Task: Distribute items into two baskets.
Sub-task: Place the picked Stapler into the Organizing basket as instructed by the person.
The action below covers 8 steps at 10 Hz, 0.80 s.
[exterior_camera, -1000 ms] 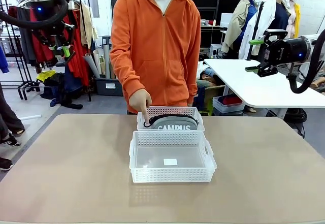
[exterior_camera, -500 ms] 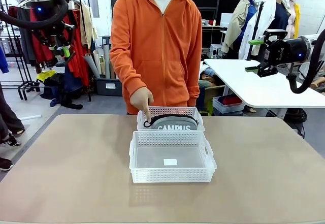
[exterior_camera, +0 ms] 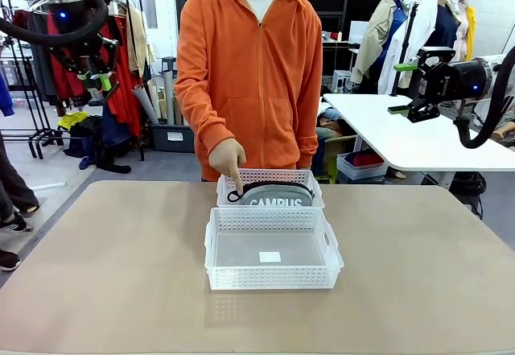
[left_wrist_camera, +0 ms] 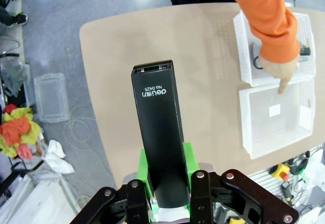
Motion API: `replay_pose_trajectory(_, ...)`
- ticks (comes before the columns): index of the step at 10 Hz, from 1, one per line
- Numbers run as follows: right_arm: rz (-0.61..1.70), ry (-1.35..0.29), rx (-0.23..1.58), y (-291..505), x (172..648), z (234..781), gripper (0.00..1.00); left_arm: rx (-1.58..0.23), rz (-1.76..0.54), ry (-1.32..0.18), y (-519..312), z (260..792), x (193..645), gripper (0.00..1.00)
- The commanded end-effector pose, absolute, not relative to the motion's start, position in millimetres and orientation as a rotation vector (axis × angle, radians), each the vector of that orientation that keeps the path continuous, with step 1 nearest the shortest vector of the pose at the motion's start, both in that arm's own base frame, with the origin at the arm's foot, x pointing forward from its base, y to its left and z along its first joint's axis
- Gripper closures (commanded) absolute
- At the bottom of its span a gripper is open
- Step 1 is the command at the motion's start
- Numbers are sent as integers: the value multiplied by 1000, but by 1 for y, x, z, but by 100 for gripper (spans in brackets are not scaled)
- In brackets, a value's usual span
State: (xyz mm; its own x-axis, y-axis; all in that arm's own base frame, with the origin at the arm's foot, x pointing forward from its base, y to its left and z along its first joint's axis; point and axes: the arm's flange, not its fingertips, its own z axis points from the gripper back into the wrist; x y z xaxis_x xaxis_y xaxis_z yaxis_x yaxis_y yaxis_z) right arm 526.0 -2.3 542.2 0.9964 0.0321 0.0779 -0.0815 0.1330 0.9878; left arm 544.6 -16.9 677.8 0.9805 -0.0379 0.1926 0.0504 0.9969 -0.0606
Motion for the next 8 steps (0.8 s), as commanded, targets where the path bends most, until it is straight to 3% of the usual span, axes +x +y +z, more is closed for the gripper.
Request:
replay_pose_trajectory(1, 87, -43, 1435, -2, 526, 545, 0, -102, -164, -198, -23, 680, 536, 100)
replay_pose_trajectory(8, 87, -43, 1435, -2, 526, 545, 0, -142, -645, -344, -65, 700, 477, 100)
